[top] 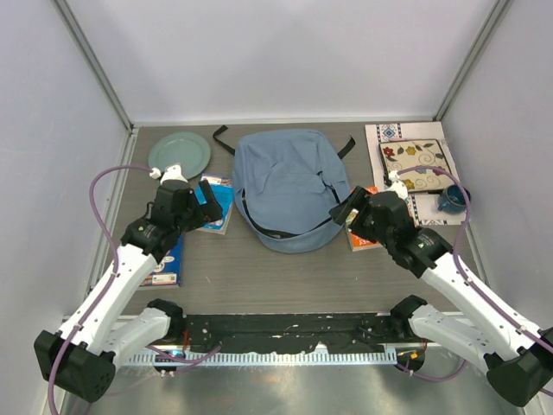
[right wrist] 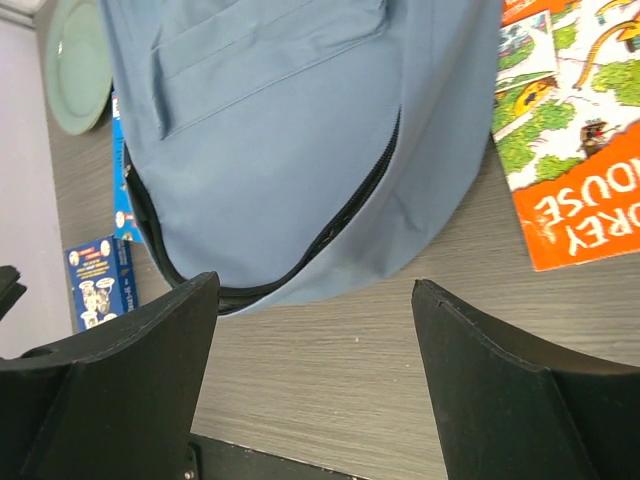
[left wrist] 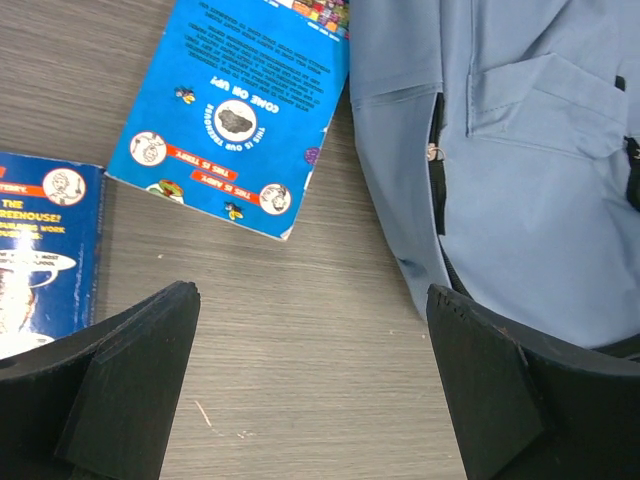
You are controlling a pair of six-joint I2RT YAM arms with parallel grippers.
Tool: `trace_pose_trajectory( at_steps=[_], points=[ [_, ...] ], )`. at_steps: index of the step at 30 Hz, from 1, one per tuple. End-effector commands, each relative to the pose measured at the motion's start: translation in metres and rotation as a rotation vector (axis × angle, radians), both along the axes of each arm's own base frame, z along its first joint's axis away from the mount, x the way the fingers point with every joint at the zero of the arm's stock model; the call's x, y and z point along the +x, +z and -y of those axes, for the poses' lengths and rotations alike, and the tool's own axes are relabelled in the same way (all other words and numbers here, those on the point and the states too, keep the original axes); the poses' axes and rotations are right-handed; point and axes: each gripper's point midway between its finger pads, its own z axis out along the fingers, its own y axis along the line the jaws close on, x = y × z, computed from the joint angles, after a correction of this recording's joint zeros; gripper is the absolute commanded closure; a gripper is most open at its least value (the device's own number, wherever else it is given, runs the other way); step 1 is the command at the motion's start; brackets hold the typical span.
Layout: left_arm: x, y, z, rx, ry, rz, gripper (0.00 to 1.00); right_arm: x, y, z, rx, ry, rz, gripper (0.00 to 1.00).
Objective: Pack the student bag
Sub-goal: Unzip the student bag at the center of the board, then pick up the book from the center of the board.
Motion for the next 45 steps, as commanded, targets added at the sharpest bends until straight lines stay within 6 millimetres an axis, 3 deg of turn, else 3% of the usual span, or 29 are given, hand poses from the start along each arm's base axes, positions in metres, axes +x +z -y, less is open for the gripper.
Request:
trace_pose_trajectory(
  at_steps=[1,5,9,12,13,19,22,24,28,31,35,37,40,45],
  points=[
    [-0.005,0.008,0.011,-0.077,-0.017,0.001,0.01,0.006,0.017,0.025,-0.072,-0.089,0.033,0.17],
    [-0.01,0.005,0.016,-0.116,-0.02,-0.028,0.0,0.01,0.02,0.037,-0.097,-0.122,0.035,0.16],
    [-0.013,0.001,0.004,-0.098,0.049,-0.025,0.0,0.014,0.026,0.031,-0.09,-0.045,0.042,0.16],
    [-0.017,-0.003,-0.002,-0.09,0.083,-0.042,0.01,0.01,0.037,0.001,-0.014,0.116,0.072,0.16],
    [-0.017,-0.006,-0.006,-0.074,0.103,-0.046,0.0,0.0,0.036,-0.017,0.043,0.214,0.056,0.16],
    [-0.01,-0.013,-0.023,0.012,0.193,-0.087,0.0,-0.01,0.044,-0.063,0.204,0.393,0.075,0.17],
    [-0.006,-0.015,-0.049,0.135,0.314,-0.125,0.0,-0.014,0.047,-0.088,0.202,0.482,0.086,0.17],
    [0.001,-0.02,-0.064,0.201,0.367,-0.155,0.0,-0.014,0.037,-0.102,0.178,0.531,0.05,0.17],
    [0.019,-0.016,-0.086,0.205,0.417,-0.2,0.0,-0.011,0.032,-0.127,0.145,0.585,0.044,0.17],
    [0.025,-0.028,-0.109,0.142,0.484,-0.249,0.0,-0.016,0.032,-0.152,0.141,0.64,0.05,0.17],
    [0.018,-0.045,-0.136,0.023,0.566,-0.28,0.0,-0.032,0.017,-0.194,0.132,0.745,0.018,0.16],
    [0.008,-0.057,-0.152,-0.012,0.627,-0.294,0.0,-0.031,0.004,-0.212,0.102,0.771,-0.007,0.17],
    [-0.009,-0.069,-0.174,-0.062,0.732,-0.314,0.0,-0.037,0.0,-0.235,0.084,0.829,-0.012,0.17],
    [-0.03,-0.081,-0.201,-0.066,0.86,-0.314,0.0,-0.043,-0.039,-0.267,0.048,0.901,-0.096,0.17]
  ],
)
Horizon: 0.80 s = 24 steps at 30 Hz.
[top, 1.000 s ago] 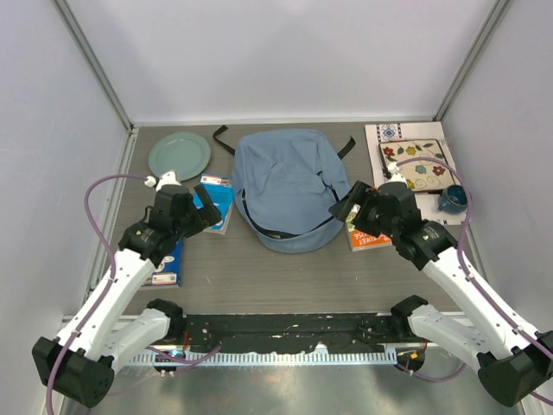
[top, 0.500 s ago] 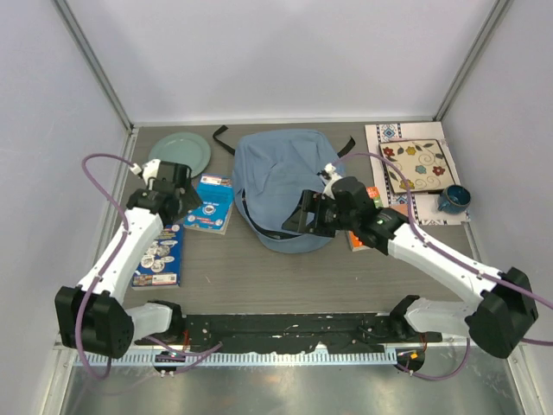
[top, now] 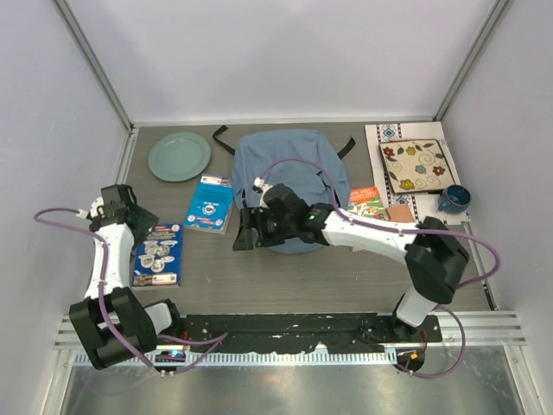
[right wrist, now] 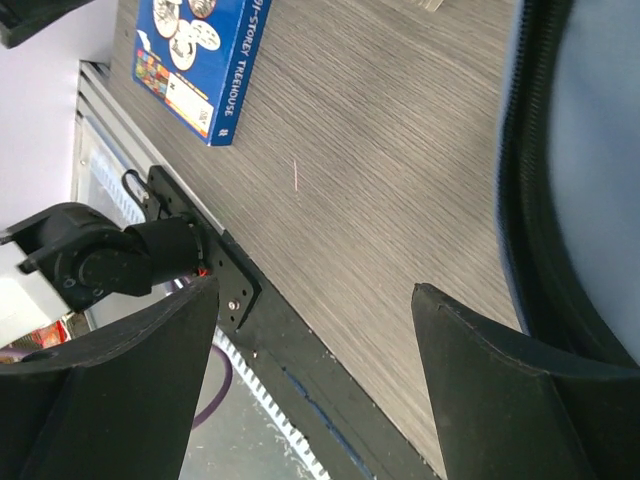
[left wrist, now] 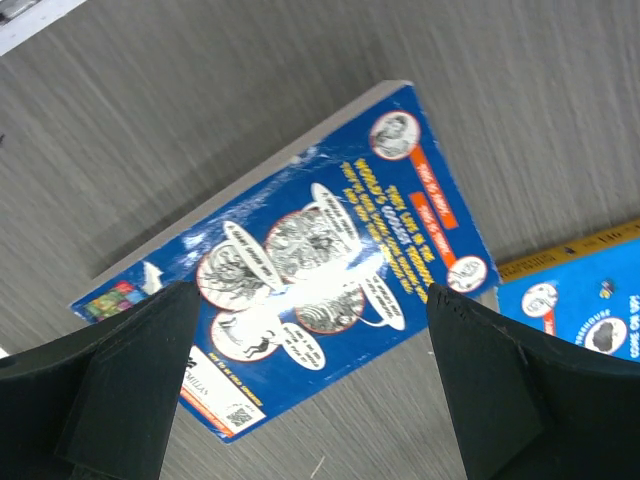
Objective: Pack the student bag
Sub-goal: Pick up the book from the center of the board.
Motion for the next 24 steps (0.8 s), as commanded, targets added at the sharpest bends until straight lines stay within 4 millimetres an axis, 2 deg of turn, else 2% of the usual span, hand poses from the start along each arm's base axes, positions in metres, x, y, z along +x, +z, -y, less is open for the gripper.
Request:
trace_pose_trajectory(
  at_steps=[1,2,5,6,8,9,10,14,15,16,20,21,22,24],
  points=[
    [-0.002,0.002,-0.018,0.012,0.075,0.063,0.0,0.001,0.006,-0.035,0.045,0.079,0.03,0.17],
    [-0.002,0.0,-0.019,-0.003,0.074,0.069,0.0,0.001,-0.006,-0.039,0.033,0.09,0.011,0.17],
    [-0.001,-0.016,-0.015,-0.049,0.044,0.052,0.0,0.003,-0.01,-0.055,0.045,0.106,0.0,0.17],
    [0.0,-0.023,-0.012,-0.065,0.031,0.044,0.0,0.005,-0.024,-0.059,0.025,0.105,-0.023,0.17],
    [-0.001,-0.03,-0.01,-0.084,0.025,0.035,0.0,0.009,-0.024,-0.07,0.035,0.11,-0.024,0.17],
    [-0.001,-0.033,-0.007,-0.096,0.017,0.038,0.0,0.011,-0.037,-0.073,0.017,0.11,-0.038,0.17],
    [-0.002,-0.036,-0.006,-0.098,0.01,0.034,0.0,0.013,-0.034,-0.08,0.028,0.111,-0.032,0.17],
    [-0.01,-0.046,-0.005,-0.096,0.009,0.005,0.0,0.02,-0.051,-0.092,0.006,0.109,-0.055,0.17],
    [-0.011,-0.046,-0.006,-0.089,0.008,-0.002,0.0,0.022,-0.047,-0.097,0.016,0.112,-0.051,0.17],
    [-0.014,-0.046,-0.012,-0.059,0.022,-0.016,0.0,0.021,-0.055,-0.1,0.004,0.118,-0.06,0.17],
    [-0.011,-0.042,-0.015,-0.042,0.004,-0.008,0.0,0.024,-0.058,-0.108,0.009,0.118,-0.061,0.17],
    [-0.018,-0.044,-0.016,-0.038,0.027,-0.037,0.0,0.025,-0.055,-0.111,0.015,0.12,-0.058,0.17],
    [-0.023,-0.042,-0.025,0.011,0.06,-0.059,0.0,0.024,-0.059,-0.112,0.009,0.12,-0.067,0.17],
    [-0.02,-0.032,-0.032,0.055,0.072,-0.013,0.0,0.022,-0.06,-0.113,0.007,0.124,-0.067,0.17]
  ],
)
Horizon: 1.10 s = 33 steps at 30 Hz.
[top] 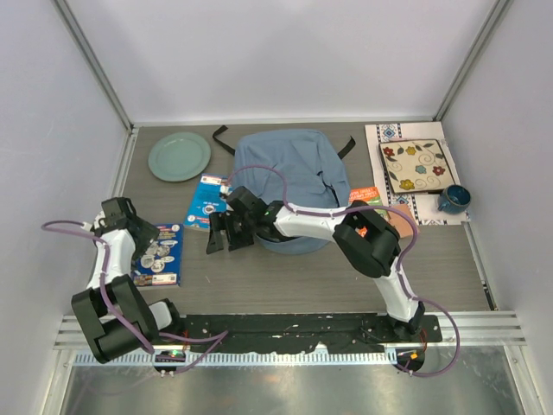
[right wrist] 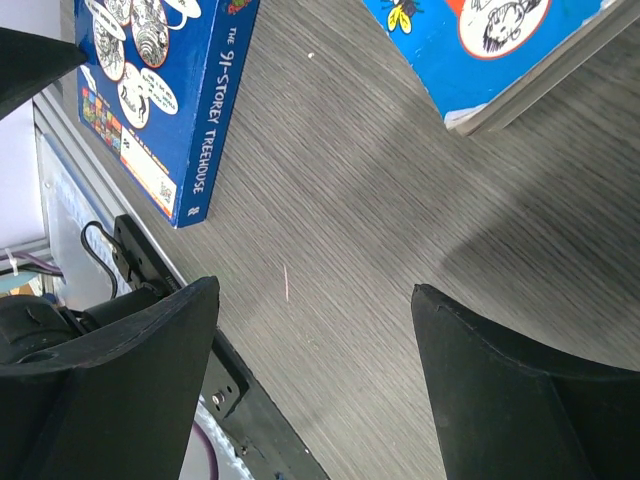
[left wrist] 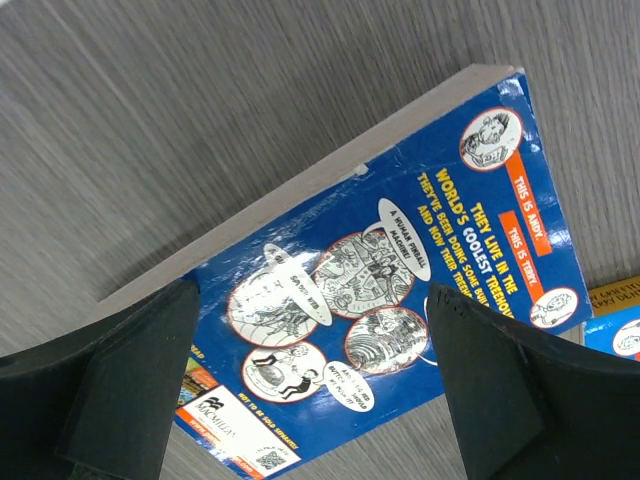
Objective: Pack the student bag
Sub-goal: Pick up the book from the center of the board.
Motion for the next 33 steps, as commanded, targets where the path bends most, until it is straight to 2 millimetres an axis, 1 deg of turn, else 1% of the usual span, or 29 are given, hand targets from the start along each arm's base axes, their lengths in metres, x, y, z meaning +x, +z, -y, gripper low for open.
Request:
trace_pose_trajectory(
  at_steps=[1,2,4,6,8,9,11,12,13,14,15,16,17,19,20,21,22,23,24,25,26,27,28,29,30,31,33],
  points=[
    [0.004,0.02,-0.022,0.122,0.042,0.061,0.0,0.003,0.021,-0.017,0.059,0.012,0.027,0.17],
    [0.007,0.026,-0.026,0.145,0.053,0.095,0.0,0.002,0.02,-0.017,0.057,0.013,0.029,0.17],
    [0.008,0.031,-0.031,0.173,0.09,0.124,0.0,0.003,0.018,-0.017,0.052,0.014,0.029,0.17],
    [0.014,0.031,-0.032,0.179,0.084,0.154,0.0,0.003,0.016,-0.018,0.048,0.014,0.027,0.17],
    [0.014,0.026,-0.032,0.169,0.08,0.134,0.0,0.004,0.015,-0.019,0.05,0.012,0.025,0.17],
    [0.013,0.015,-0.031,0.148,0.074,0.092,0.0,0.005,0.016,-0.021,0.052,0.012,0.027,0.17],
    [0.015,0.005,-0.029,0.118,0.059,0.055,0.01,0.006,0.016,-0.022,0.051,0.012,0.031,0.17],
    [0.018,-0.001,-0.023,0.072,0.043,0.049,0.0,0.008,0.014,-0.023,0.05,0.01,0.034,0.17],
    [0.019,-0.014,-0.018,0.028,0.03,0.022,0.0,0.009,0.014,-0.023,0.048,0.009,0.033,0.17],
    [0.023,-0.019,-0.016,0.008,0.026,0.031,0.0,0.009,0.014,-0.025,0.05,0.01,0.034,0.17],
    [0.026,-0.024,-0.009,-0.034,0.014,0.037,0.0,0.01,0.016,-0.027,0.056,0.01,0.038,0.17],
    [0.026,-0.032,-0.006,-0.062,0.012,0.027,0.0,0.011,0.014,-0.028,0.054,0.011,0.036,0.17],
    [0.027,-0.034,-0.002,-0.082,0.01,0.034,0.0,0.011,0.013,-0.028,0.052,0.01,0.032,0.17],
    [0.032,-0.033,0.01,-0.141,-0.009,0.072,0.0,0.012,0.013,-0.031,0.051,0.011,0.034,0.17],
    [0.029,-0.035,0.015,-0.162,-0.005,0.081,0.0,0.015,0.013,-0.031,0.052,0.007,0.036,0.17],
    [0.03,-0.032,0.021,-0.181,-0.015,0.104,0.0,0.013,0.014,-0.033,0.054,0.01,0.037,0.17],
    [0.025,-0.034,0.028,-0.21,-0.021,0.11,0.0,0.016,0.013,-0.032,0.051,0.003,0.041,0.17],
    [0.024,-0.026,0.032,-0.207,-0.025,0.143,0.0,0.017,0.011,-0.032,0.047,0.002,0.042,0.17],
    [0.021,-0.025,0.035,-0.214,-0.024,0.153,0.0,0.018,0.013,-0.034,0.05,0.001,0.046,0.17],
    [0.013,-0.028,0.041,-0.227,-0.025,0.151,0.0,0.018,0.012,-0.035,0.048,0.0,0.046,0.17],
    [0.008,-0.023,0.044,-0.223,-0.028,0.172,0.0,0.02,0.009,-0.036,0.046,-0.001,0.047,0.17],
    [0.005,-0.022,0.046,-0.223,-0.028,0.184,0.0,0.021,0.011,-0.039,0.051,-0.001,0.047,0.17],
    [-0.003,-0.026,0.05,-0.228,-0.024,0.177,0.0,0.021,0.011,-0.04,0.052,-0.001,0.042,0.17],
    [-0.005,-0.025,0.056,-0.251,-0.029,0.189,0.01,0.022,0.009,-0.042,0.053,0.0,0.036,0.18],
    [-0.001,-0.018,0.06,-0.259,-0.034,0.24,0.01,0.023,0.012,-0.045,0.065,0.001,0.039,0.17],
    [-0.003,-0.018,0.063,-0.27,-0.032,0.25,0.01,0.024,0.012,-0.048,0.072,0.0,0.039,0.17],
    [-0.006,-0.012,0.065,-0.267,-0.027,0.267,0.01,0.026,0.007,-0.053,0.074,0.001,0.037,0.17]
  ],
)
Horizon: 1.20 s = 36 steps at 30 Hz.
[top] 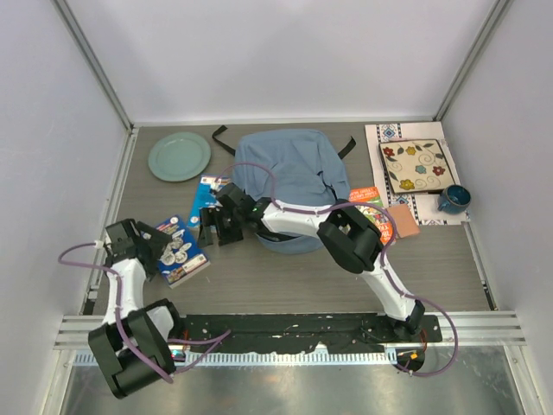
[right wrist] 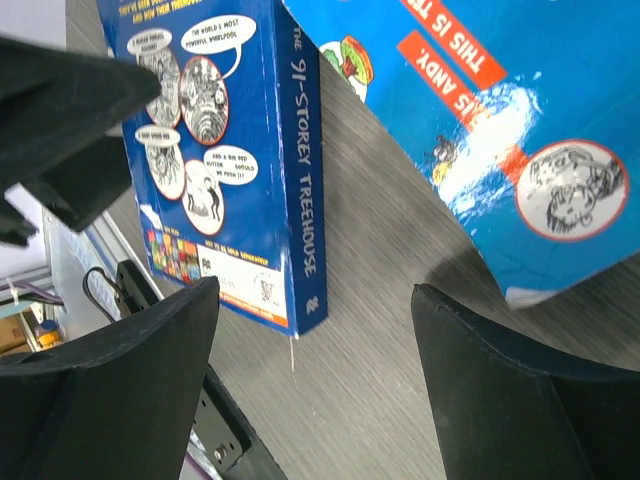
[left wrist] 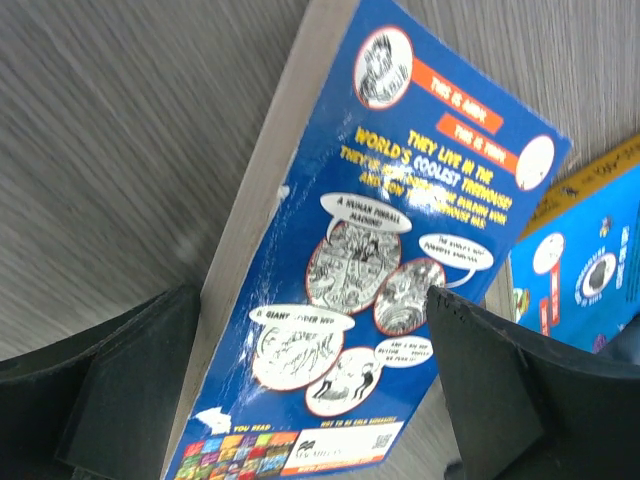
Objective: Pack the student bag
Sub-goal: Pick up the book from the center of the board.
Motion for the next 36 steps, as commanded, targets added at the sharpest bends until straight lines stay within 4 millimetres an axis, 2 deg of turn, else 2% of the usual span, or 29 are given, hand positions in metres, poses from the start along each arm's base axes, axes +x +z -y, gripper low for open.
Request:
trace_pose_trajectory(
  at_steps=[1,6,7,12,20,22,25,27,28,32,34,36],
  points=[
    [-0.012,0.005,0.022,-0.087,-0.012,0.016,0.01,0.006,0.015,-0.021,0.056,0.008,0.022,0.17],
    [-0.011,0.009,0.03,-0.127,-0.027,0.03,0.07,0.003,0.008,-0.036,0.077,0.063,-0.013,0.21],
    [-0.01,0.009,0.03,-0.13,-0.032,0.028,0.09,0.003,0.003,-0.036,0.07,0.066,-0.018,0.23],
    [-0.005,0.017,0.037,-0.165,-0.055,0.058,0.21,0.001,0.001,-0.036,0.07,0.075,-0.025,0.35],
    [-0.001,0.039,0.049,-0.207,-0.082,0.136,0.37,-0.007,-0.001,-0.034,0.091,0.086,-0.055,0.44],
    [-0.002,0.043,0.051,-0.213,-0.079,0.148,0.48,-0.008,-0.001,-0.033,0.091,0.087,-0.059,0.47],
    [0.0,0.049,0.052,-0.218,-0.078,0.175,0.51,-0.008,0.0,-0.033,0.094,0.094,-0.057,0.48],
    [0.0,0.049,0.052,-0.216,-0.077,0.176,0.51,-0.009,-0.001,-0.033,0.093,0.097,-0.056,0.48],
    [0.0,0.048,0.051,-0.211,-0.077,0.173,0.55,-0.009,-0.001,-0.033,0.092,0.096,-0.058,0.49],
    [0.001,0.044,0.053,-0.22,-0.086,0.175,0.57,-0.01,-0.002,-0.033,0.093,0.103,-0.061,0.51],
    [0.001,0.042,0.053,-0.22,-0.091,0.177,0.64,-0.01,0.0,-0.034,0.098,0.108,-0.059,0.53],
    [0.001,0.04,0.053,-0.217,-0.092,0.176,0.67,-0.011,0.001,-0.033,0.1,0.112,-0.061,0.54]
  ],
)
